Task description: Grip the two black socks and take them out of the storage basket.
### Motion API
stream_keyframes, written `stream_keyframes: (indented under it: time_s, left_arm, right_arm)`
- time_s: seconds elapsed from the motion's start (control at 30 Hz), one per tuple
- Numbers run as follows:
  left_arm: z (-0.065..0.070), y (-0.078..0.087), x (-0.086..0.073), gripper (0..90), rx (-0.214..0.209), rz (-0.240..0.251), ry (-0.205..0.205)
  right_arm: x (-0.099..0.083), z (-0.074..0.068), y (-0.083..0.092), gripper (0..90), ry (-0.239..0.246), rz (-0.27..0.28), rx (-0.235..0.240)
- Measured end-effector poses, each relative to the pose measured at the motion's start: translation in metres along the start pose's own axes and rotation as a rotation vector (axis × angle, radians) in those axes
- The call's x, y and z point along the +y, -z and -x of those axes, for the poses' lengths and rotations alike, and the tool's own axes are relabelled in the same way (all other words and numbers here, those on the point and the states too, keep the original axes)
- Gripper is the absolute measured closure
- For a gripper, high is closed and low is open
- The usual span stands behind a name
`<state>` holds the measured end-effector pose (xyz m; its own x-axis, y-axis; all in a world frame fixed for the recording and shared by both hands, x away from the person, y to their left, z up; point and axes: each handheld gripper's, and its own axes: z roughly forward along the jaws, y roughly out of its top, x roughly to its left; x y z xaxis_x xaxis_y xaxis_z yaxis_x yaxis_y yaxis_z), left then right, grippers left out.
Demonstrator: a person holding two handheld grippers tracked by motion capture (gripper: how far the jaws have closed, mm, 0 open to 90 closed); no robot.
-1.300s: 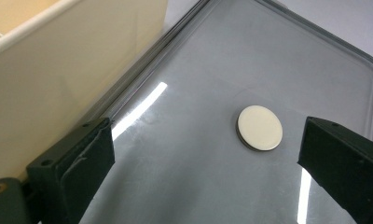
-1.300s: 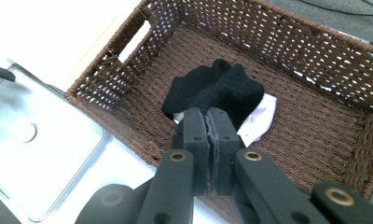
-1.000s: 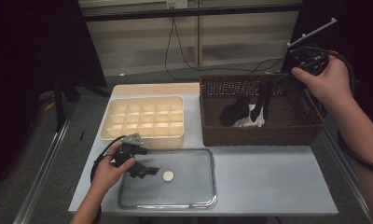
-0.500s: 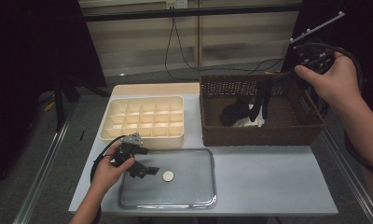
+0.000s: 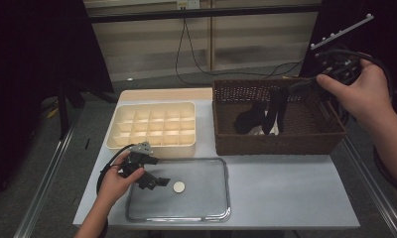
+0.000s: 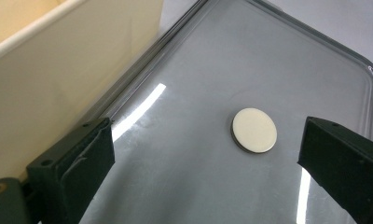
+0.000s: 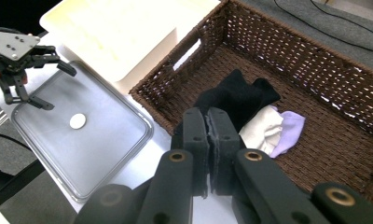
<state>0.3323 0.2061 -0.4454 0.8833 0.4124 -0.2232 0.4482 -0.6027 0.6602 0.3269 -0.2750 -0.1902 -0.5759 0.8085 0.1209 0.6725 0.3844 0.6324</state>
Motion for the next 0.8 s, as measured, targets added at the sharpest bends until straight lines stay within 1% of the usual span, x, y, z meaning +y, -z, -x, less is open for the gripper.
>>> stream_keyframes:
  time_s: [0.13,0.17,0.2,0.33,0.43,0.57,0.67,0.7,0.73,0.77,0.8]
  left_arm:
    - [0.000,0.000,0.000,3.2,0.001,-0.001,-0.003]
    - [0.000,0.000,0.000,3.2,-0.001,0.005,0.001]
    - [0.000,0.001,0.000,3.2,0.001,-0.002,0.000]
    - [0.001,-0.001,0.000,3.2,-0.005,0.005,-0.005]
    - [0.001,-0.001,0.001,3.2,-0.006,-0.010,-0.008]
    - [0.001,-0.001,0.001,3.2,-0.004,-0.008,-0.006]
    - [0.002,-0.002,0.001,3.2,-0.002,-0.004,-0.005]
    - [0.002,-0.002,0.001,3.2,-0.002,-0.004,-0.006]
    - [0.002,-0.002,0.001,3.2,0.000,-0.006,-0.007]
    - [0.002,-0.002,0.001,3.2,-0.001,-0.003,-0.006]
    - [0.002,-0.002,0.001,3.3,-0.001,-0.005,-0.007]
  right_arm:
    - [-0.003,-0.006,-0.001,87.5,0.014,-0.012,0.009]
    - [-0.004,-0.008,-0.001,87.4,0.021,-0.016,0.008]
    - [-0.004,-0.009,-0.001,87.3,0.024,-0.017,0.011]
    - [-0.007,-0.014,0.000,87.2,0.032,-0.016,0.020]
    - [-0.009,-0.018,0.000,87.1,0.042,-0.023,0.034]
    - [-0.012,-0.024,-0.002,87.1,0.056,-0.033,0.045]
    - [-0.015,-0.027,-0.005,86.6,0.059,-0.033,0.064]
    - [-0.016,-0.027,-0.007,84.6,0.057,-0.034,0.073]
    - [-0.017,-0.028,-0.009,78.6,0.053,-0.031,0.083]
    - [-0.018,-0.028,-0.011,64.2,0.051,-0.014,0.083]
    - [-0.019,-0.028,-0.015,63.0,0.045,-0.011,0.077]
